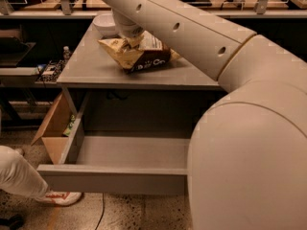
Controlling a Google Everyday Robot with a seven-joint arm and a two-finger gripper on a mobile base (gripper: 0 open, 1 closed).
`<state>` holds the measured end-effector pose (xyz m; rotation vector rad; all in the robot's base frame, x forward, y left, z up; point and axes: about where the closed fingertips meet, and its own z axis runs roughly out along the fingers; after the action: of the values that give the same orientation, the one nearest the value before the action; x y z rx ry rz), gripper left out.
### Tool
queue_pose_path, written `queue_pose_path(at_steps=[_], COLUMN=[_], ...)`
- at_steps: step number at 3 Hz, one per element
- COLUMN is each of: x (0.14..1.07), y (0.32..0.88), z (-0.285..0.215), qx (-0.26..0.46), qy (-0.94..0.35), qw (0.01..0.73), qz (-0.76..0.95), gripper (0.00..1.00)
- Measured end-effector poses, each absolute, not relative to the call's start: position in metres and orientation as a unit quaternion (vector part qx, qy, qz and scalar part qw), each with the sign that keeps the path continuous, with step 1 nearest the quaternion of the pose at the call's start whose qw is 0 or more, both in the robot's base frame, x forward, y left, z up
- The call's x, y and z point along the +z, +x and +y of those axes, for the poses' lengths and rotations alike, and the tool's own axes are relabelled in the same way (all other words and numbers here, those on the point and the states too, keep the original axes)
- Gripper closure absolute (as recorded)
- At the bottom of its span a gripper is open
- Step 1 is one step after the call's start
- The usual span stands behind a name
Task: Pick brown chip bag from top drawer and place on counter
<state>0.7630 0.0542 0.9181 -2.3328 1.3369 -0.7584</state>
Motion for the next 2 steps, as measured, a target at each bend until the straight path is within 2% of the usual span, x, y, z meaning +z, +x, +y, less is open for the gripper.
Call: queue_pose_path(at_steps=[2], x=[0.9138], y=[0.7637], z=[0.0541], qx=[-0.266], qy=[-0.823], qw=[0.17], qz=[0.471], gripper=[0.13])
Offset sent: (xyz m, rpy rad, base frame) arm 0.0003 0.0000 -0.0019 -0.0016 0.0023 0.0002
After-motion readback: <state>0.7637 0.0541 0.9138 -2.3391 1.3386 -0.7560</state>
